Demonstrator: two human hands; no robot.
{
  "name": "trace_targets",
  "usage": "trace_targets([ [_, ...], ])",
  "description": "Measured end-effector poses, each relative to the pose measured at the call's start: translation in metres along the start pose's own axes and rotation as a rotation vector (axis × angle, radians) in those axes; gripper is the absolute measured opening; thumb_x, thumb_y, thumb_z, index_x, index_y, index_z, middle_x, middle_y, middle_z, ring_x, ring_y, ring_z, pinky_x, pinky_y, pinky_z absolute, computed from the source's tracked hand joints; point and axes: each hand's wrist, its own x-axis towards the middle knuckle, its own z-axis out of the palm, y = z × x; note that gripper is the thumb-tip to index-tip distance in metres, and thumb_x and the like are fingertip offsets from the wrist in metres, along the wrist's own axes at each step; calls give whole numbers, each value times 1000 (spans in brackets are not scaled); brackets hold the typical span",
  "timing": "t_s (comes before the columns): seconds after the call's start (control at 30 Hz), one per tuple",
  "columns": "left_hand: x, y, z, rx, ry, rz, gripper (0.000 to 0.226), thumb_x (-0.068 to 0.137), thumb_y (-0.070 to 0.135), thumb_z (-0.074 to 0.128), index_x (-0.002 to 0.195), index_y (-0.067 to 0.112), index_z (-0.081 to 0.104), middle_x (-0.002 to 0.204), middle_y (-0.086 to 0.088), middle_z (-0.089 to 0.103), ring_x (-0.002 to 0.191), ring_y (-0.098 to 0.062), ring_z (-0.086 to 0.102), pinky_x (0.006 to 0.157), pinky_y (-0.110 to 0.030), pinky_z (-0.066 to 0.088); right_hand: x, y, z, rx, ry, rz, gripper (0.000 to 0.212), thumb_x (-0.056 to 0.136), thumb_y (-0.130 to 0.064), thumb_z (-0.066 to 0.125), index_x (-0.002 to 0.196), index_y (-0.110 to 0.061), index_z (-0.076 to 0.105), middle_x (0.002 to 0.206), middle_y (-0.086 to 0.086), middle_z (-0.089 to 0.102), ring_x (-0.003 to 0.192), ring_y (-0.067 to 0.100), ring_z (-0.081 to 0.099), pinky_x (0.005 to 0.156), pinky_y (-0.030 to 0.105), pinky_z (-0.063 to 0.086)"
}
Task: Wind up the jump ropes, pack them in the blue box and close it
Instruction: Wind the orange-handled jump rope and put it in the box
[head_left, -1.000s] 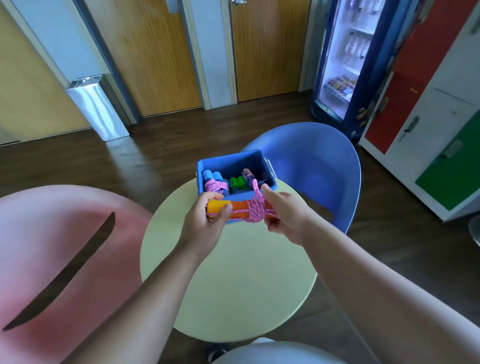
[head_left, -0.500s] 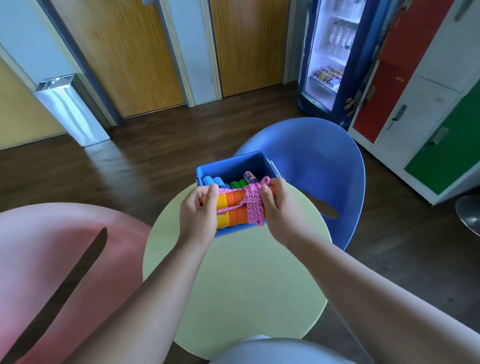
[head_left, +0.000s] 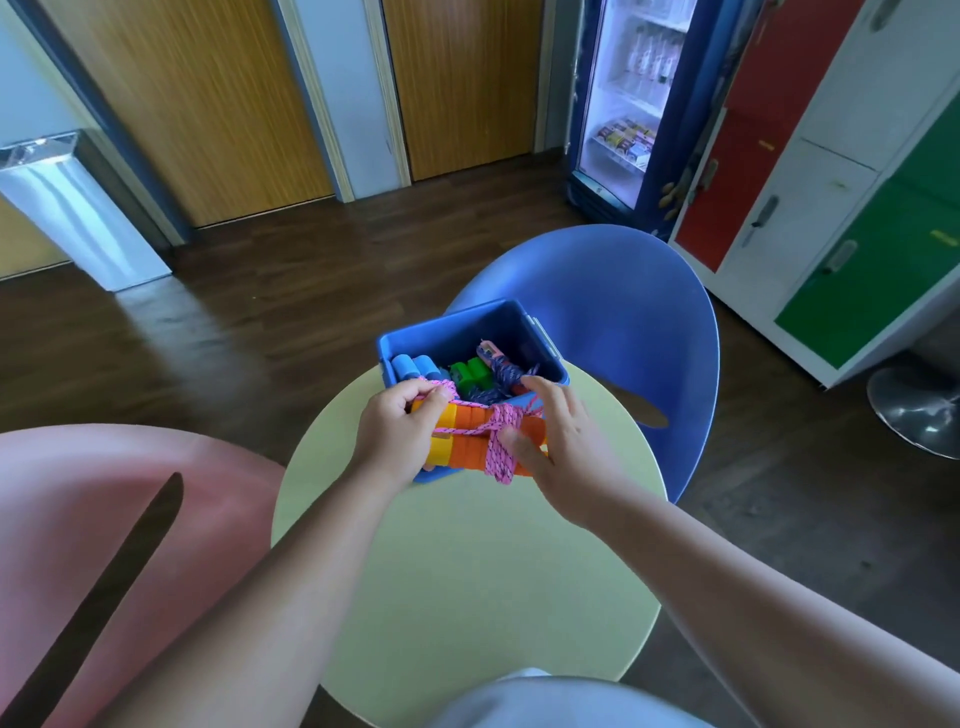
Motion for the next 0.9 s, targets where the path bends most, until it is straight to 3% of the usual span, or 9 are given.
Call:
trace_targets([
  [0.1, 13, 2, -1, -18, -72, -51, 15, 97, 29, 68, 85, 22, 74, 75, 1, 66, 48, -2, 60, 42, -23, 49, 6, -3, -5, -131, -65, -181, 67, 84, -59, 70, 142, -36, 44, 154, 4, 35, 136, 29, 41, 109, 42, 40],
  [0.2, 28, 3, -3, -19, -159, -107, 17, 97, 34, 68, 91, 20, 75, 78, -2, 68, 54, -19, 65, 49, -35, 56, 15, -9, -6, -212, -96, -244, 56, 80, -50, 77, 130, -38, 55, 153, 7, 39, 130, 32, 45, 104, 42, 43],
  [0.3, 42, 5, -5, 32, -224, -122, 17, 98, 36, 66, 92, 22, 73, 81, -2, 66, 61, -23, 64, 49, -32, 53, 24, -10, 1, -230, -47, -286, 42, 79, -42, 74, 118, -34, 63, 133, 2, 56, 115, 30, 52, 97, 41, 49],
  [0.5, 63, 2, -9, 93, -311, -105, 21, 97, 38, 65, 92, 21, 75, 77, -7, 67, 52, -23, 61, 44, -28, 47, 36, -12, 15, -183, -18, -222, 36, 74, -42, 73, 108, -35, 63, 113, -9, 60, 97, 22, 46, 88, 33, 45],
  [0.6, 71, 1, -15, 53, -344, -100, 27, 103, 42, 54, 99, 23, 74, 74, -7, 69, 50, -22, 63, 47, -29, 48, 44, -12, 21, -148, 38, -211, 34, 73, -43, 71, 105, -34, 65, 109, -9, 61, 96, 24, 48, 88, 35, 44],
  [0.7, 82, -8, -25, -3, -286, -92, 31, 106, 44, 43, 106, 32, 72, 82, 0, 73, 60, -20, 69, 53, -30, 54, 53, -14, 25, -65, 93, -110, 33, 72, -41, 73, 103, -32, 66, 107, -8, 61, 97, 28, 50, 86, 36, 44],
  [0.77, 92, -26, -30, 72, -151, -43, 23, 100, 43, 51, 101, 33, 71, 91, 2, 73, 77, -25, 72, 61, -34, 58, 64, -18, 25, -52, 134, -47, 30, 74, -40, 75, 102, -31, 68, 102, -9, 59, 94, 28, 55, 78, 30, 42],
  [0.83, 99, -45, -33, 259, -42, 1, 14, 94, 33, 62, 104, 29, 71, 103, -5, 69, 87, -28, 67, 73, -31, 50, 81, -23, 25, -42, 161, 76, 27, 79, -36, 76, 104, -30, 69, 97, -7, 59, 85, 25, 60, 62, 17, 37],
  [0.9, 99, -59, -33, 367, -12, -36, 29, 91, 24, 68, 120, 24, 68, 118, -11, 58, 88, -26, 60, 79, -26, 41, 102, -26, 27, -28, 168, 198, 25, 80, -37, 72, 104, -33, 68, 93, -3, 64, 79, 23, 63, 52, 20, 38],
])
